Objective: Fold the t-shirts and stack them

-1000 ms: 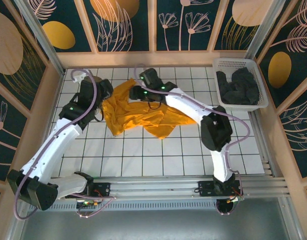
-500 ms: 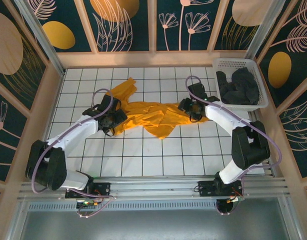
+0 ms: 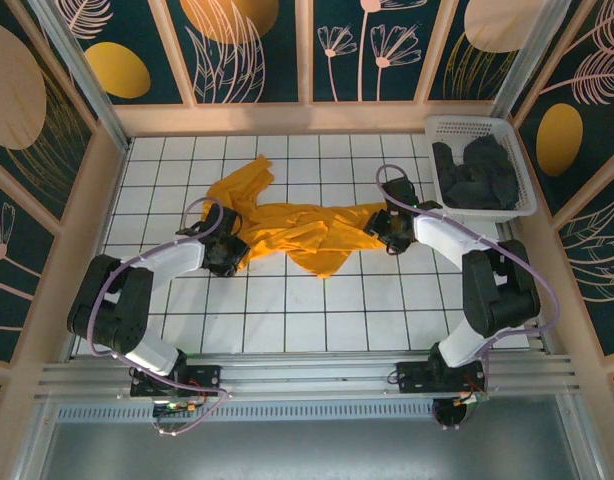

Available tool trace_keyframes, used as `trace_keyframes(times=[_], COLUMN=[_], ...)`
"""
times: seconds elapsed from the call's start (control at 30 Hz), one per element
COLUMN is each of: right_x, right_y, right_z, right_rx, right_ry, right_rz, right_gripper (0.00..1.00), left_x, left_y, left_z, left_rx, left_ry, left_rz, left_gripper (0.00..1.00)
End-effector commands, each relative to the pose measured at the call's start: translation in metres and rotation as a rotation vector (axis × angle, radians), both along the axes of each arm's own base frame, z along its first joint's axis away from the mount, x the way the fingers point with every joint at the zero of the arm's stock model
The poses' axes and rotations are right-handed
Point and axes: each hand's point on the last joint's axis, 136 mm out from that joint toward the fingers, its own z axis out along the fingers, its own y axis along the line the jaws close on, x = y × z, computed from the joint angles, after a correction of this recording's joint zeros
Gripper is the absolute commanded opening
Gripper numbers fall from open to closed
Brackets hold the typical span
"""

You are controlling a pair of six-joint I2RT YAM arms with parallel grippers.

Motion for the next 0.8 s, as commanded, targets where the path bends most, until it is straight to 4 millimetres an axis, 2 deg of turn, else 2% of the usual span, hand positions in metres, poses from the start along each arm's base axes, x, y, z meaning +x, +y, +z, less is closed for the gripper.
trace_keyframes(times=[0.0, 0.03, 0.13, 0.2, 0.23, 0.33, 0.37, 0.4, 0.47, 0.5, 0.53, 0.6, 0.7, 0.77], right_x=[-0.002, -0.001, -0.003, -0.005, -0.005, -0.006, -0.006, -0.006, -0.005, -0.005, -0.005, -0.005, -0.009, -0.013], right_y=[-0.008, -0.010, -0.019, -0.024, -0.024, -0.025, -0.025, -0.024, -0.024, -0.024, -0.023, -0.021, -0.019, -0.016], right_z=[-0.021, -0.026, -0.041, -0.052, -0.056, -0.064, -0.063, -0.063, -0.057, -0.055, -0.050, -0.041, -0.029, -0.021], right_rx=[-0.025, -0.035, -0.078, -0.097, -0.100, -0.099, -0.098, -0.097, -0.093, -0.090, -0.087, -0.085, -0.094, -0.093], right_ry=[0.041, 0.050, 0.088, 0.115, 0.125, 0.142, 0.140, 0.138, 0.119, 0.111, 0.097, 0.077, 0.058, 0.047], right_rz=[0.011, 0.012, -0.003, -0.014, -0.015, -0.019, -0.022, -0.027, -0.029, -0.030, -0.027, -0.018, -0.002, 0.012], right_gripper=[0.61, 0.61, 0.60, 0.56, 0.48, 0.13, 0.05, 0.00, 0.00, 0.00, 0.00, 0.00, 0.00, 0.00], left_x=[0.002, 0.002, 0.002, 0.005, 0.006, 0.006, 0.007, 0.006, 0.007, 0.006, 0.004, -0.002, -0.013, -0.019], left_y=[0.027, 0.038, 0.069, 0.081, 0.086, 0.102, 0.108, 0.116, 0.129, 0.136, 0.143, 0.155, 0.161, 0.158], left_z=[0.001, 0.005, 0.020, 0.031, 0.036, 0.044, 0.047, 0.050, 0.057, 0.061, 0.064, 0.069, 0.076, 0.079], left_rx=[0.024, 0.043, 0.110, 0.136, 0.144, 0.183, 0.199, 0.223, 0.272, 0.307, 0.348, 0.418, 0.445, 0.408], left_ry=[-0.023, -0.030, -0.061, -0.096, -0.108, -0.115, -0.119, -0.119, -0.129, -0.125, -0.116, -0.086, -0.085, -0.107], left_rz=[0.070, 0.075, 0.084, 0.070, 0.063, 0.052, 0.055, 0.062, 0.067, 0.069, 0.068, 0.079, 0.111, 0.134], left_gripper=[0.11, 0.01, 0.00, 0.00, 0.00, 0.00, 0.00, 0.00, 0.00, 0.03, 0.18, 0.38, 0.46, 0.48])
